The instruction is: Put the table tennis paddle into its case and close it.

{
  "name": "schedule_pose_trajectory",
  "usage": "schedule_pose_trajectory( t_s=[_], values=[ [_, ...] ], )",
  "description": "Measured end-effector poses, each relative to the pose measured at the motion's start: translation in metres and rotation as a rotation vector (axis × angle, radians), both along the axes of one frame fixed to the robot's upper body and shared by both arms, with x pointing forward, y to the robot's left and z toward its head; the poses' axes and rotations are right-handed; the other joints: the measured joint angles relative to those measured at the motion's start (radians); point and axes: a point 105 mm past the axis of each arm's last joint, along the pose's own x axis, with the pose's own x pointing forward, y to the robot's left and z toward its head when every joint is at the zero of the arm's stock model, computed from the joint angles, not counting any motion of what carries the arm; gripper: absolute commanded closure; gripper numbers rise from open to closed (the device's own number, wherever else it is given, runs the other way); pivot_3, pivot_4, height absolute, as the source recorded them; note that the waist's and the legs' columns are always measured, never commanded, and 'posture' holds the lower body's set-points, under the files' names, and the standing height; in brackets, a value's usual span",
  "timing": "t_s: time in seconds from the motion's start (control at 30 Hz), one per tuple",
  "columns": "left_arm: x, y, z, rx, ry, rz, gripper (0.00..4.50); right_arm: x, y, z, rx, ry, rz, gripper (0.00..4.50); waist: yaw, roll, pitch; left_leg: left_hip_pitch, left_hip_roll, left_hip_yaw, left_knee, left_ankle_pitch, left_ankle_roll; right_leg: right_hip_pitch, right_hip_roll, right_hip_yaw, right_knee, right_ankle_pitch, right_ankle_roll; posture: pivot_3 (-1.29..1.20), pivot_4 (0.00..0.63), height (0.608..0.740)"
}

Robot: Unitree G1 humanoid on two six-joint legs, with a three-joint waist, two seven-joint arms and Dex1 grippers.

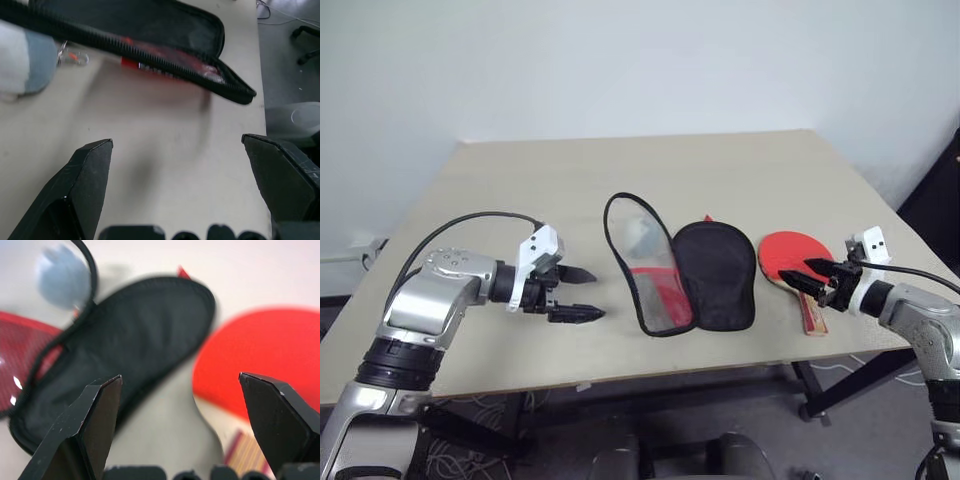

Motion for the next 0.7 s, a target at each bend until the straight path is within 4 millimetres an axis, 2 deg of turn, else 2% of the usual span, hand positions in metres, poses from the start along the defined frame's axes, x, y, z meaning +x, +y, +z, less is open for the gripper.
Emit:
schedule_pose_trajectory(
  t_s=[0.17,0.37,0.7],
  values=[
    [0.001,-0.002,0.003,-0.002,-0.001,-0.016,0.0,-0.003,-0.019,-0.024,-0.036,0.135,-0.101,0.45,-0.001,0.0,0.0,0.0,0.0,0.0,0.0,0.0,0.0,0.0,0.001,0.0,0.0,0.0,0.0,0.0,0.0,0.724],
    [0.003,0.002,-0.013,0.032,0.027,-0.008,0.0,0.002,-0.029,-0.031,-0.088,0.192,-0.175,0.45,0.0,-0.001,0.0,0.0,0.0,0.0,0.0,0.001,0.001,0.0,0.0,0.0,0.0,0.0,0.0,0.0,0.0,0.724],
    [0.004,0.001,-0.015,0.023,0.022,-0.014,0.0,0.01,-0.02,-0.029,-0.101,0.271,-0.22,0.45,-0.001,-0.004,-0.002,0.001,0.001,-0.005,0.0,0.001,0.002,0.001,0.001,0.0,0.0,0.0,0.0,0.0,0.0,0.724]
  ],
)
